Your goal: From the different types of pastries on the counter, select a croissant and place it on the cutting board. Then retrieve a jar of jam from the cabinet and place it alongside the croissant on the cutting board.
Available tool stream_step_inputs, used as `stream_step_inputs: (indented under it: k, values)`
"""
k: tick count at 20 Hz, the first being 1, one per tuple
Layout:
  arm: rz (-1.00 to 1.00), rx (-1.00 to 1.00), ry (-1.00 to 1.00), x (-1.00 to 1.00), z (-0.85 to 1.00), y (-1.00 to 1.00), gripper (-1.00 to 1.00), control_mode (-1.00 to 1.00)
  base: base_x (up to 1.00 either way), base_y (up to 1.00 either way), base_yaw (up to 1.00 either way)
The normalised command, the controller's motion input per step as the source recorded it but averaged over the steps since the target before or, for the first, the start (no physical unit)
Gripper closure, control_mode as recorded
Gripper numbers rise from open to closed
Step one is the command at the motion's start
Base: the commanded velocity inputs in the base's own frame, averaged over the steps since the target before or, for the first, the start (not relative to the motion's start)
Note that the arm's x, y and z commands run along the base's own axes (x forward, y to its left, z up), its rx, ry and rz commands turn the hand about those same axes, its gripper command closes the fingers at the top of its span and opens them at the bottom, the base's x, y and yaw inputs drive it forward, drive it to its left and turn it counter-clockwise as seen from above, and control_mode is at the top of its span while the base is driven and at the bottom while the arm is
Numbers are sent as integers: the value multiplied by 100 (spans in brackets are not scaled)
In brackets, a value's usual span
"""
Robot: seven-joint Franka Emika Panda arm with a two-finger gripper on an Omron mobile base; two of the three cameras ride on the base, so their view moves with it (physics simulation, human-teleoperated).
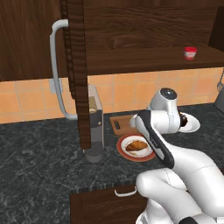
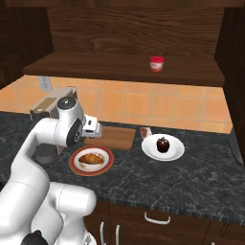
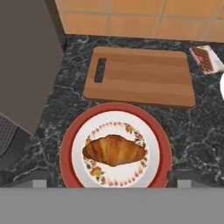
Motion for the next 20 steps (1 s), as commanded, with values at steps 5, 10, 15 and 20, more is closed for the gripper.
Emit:
stream_step_inputs:
  k: [5,10,15,20]
  values:
    - [6,0,0,0,-9,0,-100,-100,0,0,0]
    - [32,0,4,2,-15,0,-100,-100,0,0,0]
    - [15,0,2,-2,-7,0,-100,-100,0,0,0]
    - [11,-8,0,0,-25,0,-100,-100,0,0,0]
